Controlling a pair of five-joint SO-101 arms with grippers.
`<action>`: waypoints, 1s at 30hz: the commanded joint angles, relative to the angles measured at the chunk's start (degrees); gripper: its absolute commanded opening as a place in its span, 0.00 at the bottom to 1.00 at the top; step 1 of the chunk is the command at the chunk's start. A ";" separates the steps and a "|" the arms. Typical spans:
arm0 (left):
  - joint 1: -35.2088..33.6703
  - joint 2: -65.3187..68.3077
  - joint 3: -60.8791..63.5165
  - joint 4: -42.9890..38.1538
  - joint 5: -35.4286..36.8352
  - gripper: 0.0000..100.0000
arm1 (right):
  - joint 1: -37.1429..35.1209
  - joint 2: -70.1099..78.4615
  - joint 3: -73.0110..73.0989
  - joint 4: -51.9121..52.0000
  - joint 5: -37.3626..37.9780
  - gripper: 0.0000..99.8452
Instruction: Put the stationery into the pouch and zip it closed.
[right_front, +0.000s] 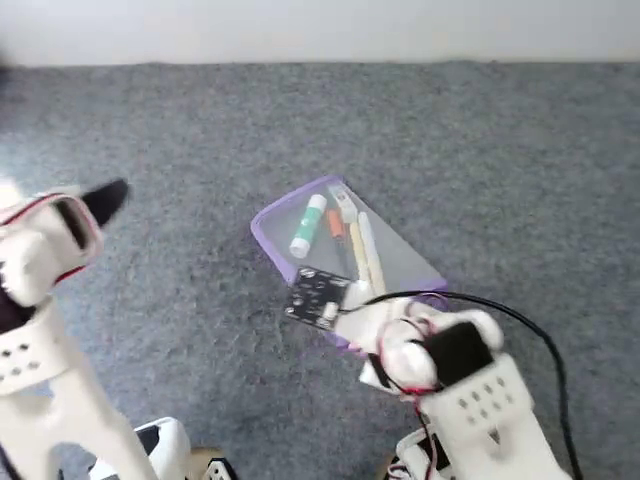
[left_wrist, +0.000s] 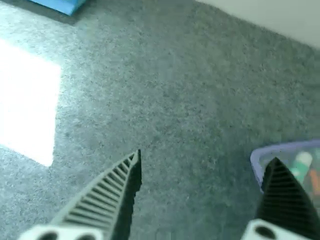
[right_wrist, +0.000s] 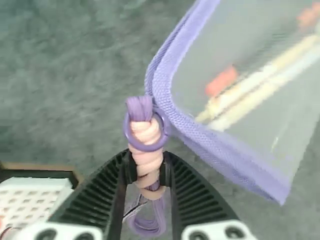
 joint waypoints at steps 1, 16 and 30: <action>6.59 -1.85 3.21 0.62 -5.98 0.37 | 4.44 -5.14 -5.45 -0.13 1.67 0.01; 39.91 -1.67 8.92 -1.23 -14.07 0.37 | 15.69 -5.49 -16.09 -8.13 4.13 0.01; 54.24 -1.41 22.99 -24.62 -6.77 0.37 | 17.71 -5.41 -19.52 -11.65 3.87 0.01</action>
